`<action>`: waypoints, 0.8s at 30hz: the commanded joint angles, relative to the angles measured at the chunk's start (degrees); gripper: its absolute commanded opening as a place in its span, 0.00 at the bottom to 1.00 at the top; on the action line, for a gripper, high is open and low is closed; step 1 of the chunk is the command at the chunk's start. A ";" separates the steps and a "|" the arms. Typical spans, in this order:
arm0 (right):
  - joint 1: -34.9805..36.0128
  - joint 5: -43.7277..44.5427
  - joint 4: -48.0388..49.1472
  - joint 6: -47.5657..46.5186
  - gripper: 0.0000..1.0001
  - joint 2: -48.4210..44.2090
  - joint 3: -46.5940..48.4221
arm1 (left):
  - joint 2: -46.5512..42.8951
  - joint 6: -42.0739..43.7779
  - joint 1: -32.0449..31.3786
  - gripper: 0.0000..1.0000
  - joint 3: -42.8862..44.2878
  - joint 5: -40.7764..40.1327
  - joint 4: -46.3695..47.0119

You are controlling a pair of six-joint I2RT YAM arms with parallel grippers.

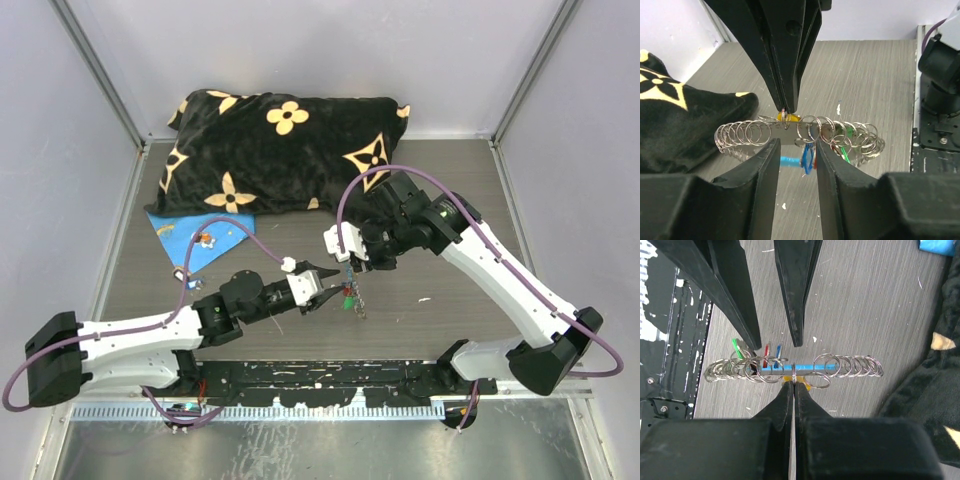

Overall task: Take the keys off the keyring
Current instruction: Remove the key from the keyring.

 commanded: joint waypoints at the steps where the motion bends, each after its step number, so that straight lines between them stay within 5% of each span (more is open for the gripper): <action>1: 0.63 1.88 0.17 1.24 0.01 -0.44 3.11 | 3.07 2.08 -0.63 0.34 2.76 -3.04 10.89; 24: 0.73 -1.61 0.13 1.27 0.01 -0.50 3.01 | 8.15 2.20 -0.84 0.19 3.66 -3.37 16.60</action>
